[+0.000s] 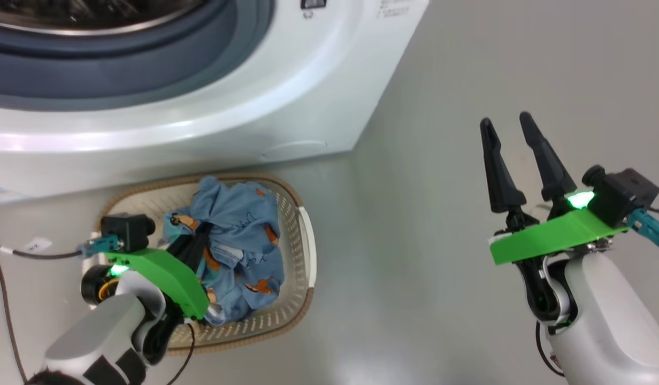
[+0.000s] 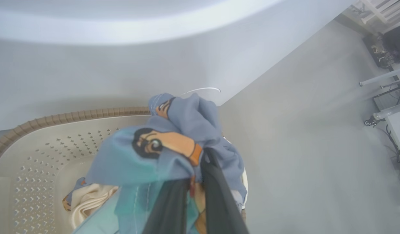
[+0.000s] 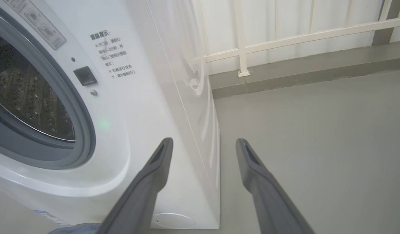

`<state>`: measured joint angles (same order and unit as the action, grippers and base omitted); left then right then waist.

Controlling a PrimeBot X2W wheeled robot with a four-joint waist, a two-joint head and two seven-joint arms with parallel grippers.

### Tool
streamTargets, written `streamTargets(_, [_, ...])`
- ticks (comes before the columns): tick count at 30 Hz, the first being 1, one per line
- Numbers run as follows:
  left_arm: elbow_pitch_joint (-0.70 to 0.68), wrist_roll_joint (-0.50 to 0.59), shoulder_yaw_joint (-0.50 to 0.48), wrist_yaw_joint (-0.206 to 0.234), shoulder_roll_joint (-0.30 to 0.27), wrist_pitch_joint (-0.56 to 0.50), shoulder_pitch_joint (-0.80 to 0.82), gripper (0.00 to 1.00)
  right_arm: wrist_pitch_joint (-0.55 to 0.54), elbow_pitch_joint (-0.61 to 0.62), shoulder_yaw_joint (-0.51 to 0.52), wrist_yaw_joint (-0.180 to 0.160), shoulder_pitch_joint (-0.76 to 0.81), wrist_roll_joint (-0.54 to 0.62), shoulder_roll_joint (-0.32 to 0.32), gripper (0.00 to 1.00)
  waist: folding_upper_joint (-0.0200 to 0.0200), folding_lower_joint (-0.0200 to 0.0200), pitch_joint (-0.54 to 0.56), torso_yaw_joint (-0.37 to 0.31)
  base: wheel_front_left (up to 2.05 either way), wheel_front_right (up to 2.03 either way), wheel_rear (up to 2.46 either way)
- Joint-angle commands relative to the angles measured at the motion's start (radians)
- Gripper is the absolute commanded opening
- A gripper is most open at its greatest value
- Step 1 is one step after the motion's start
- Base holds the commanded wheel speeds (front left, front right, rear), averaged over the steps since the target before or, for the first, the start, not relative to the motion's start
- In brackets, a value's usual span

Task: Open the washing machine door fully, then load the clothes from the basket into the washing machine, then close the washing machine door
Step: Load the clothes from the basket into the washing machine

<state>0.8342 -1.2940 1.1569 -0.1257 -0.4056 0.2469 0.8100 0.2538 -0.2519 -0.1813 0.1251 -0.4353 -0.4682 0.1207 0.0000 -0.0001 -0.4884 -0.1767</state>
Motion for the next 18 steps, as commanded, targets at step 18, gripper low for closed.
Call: streamTargets(18, [-0.215, 0.274, -0.439, -0.005, 0.018, 0.015, -0.272, 0.0, 0.008, -0.021, -0.028, 0.006, 0.135, -0.054, 0.066, 1.0, 0.0, 0.0001, 0.306, 0.093, 0.0, 0.0, 0.0])
